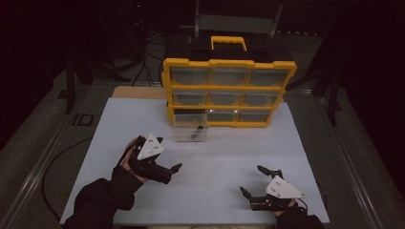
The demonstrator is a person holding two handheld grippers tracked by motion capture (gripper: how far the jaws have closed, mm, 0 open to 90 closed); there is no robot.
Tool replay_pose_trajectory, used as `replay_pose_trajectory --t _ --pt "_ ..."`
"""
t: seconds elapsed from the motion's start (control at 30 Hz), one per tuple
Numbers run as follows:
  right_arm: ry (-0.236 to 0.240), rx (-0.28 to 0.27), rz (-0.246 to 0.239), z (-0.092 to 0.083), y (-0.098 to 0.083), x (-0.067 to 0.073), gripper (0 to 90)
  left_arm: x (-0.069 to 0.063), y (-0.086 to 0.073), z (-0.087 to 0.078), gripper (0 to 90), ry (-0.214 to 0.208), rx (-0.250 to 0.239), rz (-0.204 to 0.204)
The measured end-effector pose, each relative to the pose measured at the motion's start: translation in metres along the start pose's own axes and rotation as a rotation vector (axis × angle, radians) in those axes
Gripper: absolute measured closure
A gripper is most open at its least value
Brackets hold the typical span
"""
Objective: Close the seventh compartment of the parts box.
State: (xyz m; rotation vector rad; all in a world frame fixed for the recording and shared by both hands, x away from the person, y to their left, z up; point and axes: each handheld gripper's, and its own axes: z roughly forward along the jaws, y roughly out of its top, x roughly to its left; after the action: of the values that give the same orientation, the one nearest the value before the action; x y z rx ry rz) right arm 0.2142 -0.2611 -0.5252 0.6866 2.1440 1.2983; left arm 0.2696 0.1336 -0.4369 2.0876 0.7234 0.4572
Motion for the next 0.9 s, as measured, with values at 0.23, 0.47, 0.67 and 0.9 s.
replay_pose_trajectory --t 0.23,0.47,0.67,0.9 --pt "-0.002 -0.002 -0.004 0.000 0.000 0.000 8.9 -0.005 0.002 0.010 0.0 -0.006 -0.015 -0.058" --pt "-0.002 -0.003 -0.006 0.000 0.000 -0.001 8.9 -0.012 0.003 0.018 0.0 0.048 -0.022 -0.059" --pt "-0.001 -0.005 -0.005 0.000 0.000 -0.001 8.9 -0.018 0.000 0.032 0.0 0.119 -0.039 -0.085" --pt "0.000 -0.003 0.001 0.000 0.000 0.000 8.9 -0.021 -0.010 0.043 0.0 0.159 -0.039 -0.115"
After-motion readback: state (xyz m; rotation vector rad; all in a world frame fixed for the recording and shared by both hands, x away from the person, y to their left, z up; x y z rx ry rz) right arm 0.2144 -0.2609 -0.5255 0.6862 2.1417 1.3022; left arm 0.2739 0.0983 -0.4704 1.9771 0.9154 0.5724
